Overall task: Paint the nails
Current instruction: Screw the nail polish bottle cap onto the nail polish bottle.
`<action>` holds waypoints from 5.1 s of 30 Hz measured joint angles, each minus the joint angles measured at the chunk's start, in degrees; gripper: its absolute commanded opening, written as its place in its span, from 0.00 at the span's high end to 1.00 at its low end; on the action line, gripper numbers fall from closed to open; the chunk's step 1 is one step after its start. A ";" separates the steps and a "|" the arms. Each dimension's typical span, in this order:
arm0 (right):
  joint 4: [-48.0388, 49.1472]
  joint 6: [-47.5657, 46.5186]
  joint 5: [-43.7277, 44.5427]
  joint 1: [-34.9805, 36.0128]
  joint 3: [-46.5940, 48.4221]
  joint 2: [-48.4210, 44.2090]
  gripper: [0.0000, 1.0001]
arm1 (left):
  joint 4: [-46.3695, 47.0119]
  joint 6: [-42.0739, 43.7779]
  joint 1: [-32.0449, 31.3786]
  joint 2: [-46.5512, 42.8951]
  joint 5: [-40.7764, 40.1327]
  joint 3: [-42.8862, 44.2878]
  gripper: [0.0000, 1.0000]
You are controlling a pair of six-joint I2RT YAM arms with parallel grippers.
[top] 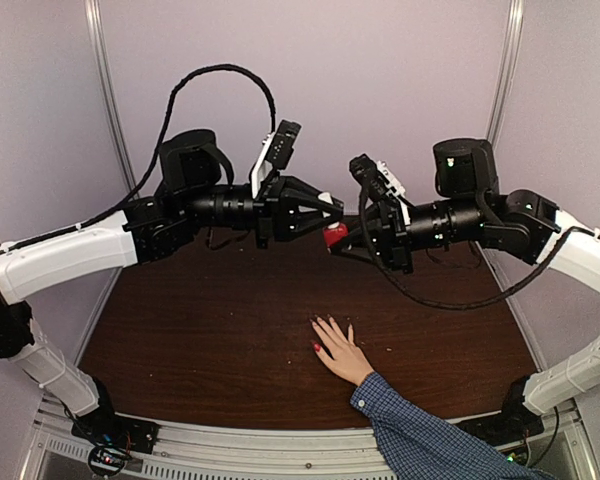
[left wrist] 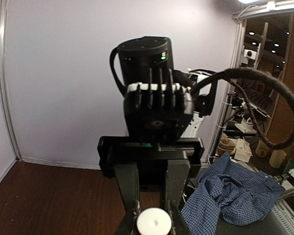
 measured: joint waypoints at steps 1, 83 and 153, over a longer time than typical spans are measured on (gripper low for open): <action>0.26 0.22 -1.97 -0.07 0.00 0.00 1.00 | 0.20 0.00 0.00 -0.07 1.60 0.07 1.00; 5.40 4.11 17.99 0.55 -0.42 2.62 1.00 | -9.44 -6.10 0.74 0.33 -19.71 2.86 1.00; -3.80 -0.61 32.46 4.85 5.77 6.29 1.00 | -1.99 -5.90 -0.52 0.61 -27.78 -0.52 0.82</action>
